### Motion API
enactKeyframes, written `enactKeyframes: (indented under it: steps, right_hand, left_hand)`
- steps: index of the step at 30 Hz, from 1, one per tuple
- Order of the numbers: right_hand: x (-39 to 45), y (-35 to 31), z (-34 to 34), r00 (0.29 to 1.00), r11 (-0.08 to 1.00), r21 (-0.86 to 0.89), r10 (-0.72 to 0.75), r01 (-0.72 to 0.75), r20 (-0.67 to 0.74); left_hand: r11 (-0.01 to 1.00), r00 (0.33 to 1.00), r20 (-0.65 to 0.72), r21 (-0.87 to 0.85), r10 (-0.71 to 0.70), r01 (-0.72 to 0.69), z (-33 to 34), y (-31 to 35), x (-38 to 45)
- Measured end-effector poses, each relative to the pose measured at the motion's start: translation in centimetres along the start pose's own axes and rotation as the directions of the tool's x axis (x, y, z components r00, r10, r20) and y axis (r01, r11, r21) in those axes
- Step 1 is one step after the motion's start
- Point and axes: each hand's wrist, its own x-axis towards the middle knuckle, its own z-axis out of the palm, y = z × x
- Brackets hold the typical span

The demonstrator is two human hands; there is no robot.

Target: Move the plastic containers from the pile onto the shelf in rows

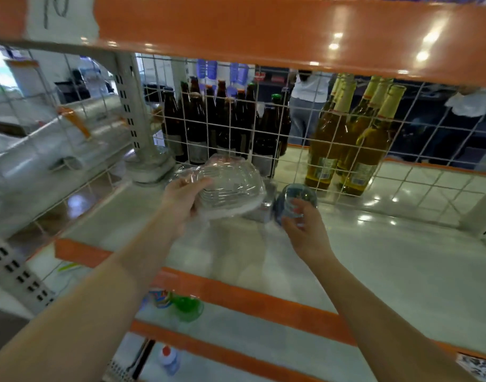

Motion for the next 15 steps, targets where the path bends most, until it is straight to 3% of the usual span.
enactKeyframes:
  steps: [7,10,15]
  right_hand:
    - [2.6,-3.8,5.5,0.997,0.991,-0.115,-0.068,0.073,0.047]
    - [3.7,-5.5,8.0,0.988,0.986,-0.081,-0.143,0.148,0.063]
    - [5.2,-7.6,11.8,0.979,0.986,-0.096,-0.117,0.134,0.165]
  left_hand:
    - [0.989,0.964,-0.265,-0.145,-0.015,-0.025,-4.5,1.8,3.1]
    - [0.982,0.948,-0.318,-0.184,-0.02,-0.041,-6.2,2.2,4.9]
    - [0.978,0.921,-0.388,-0.18,0.03,-0.108,-8.9,2.7,7.5]
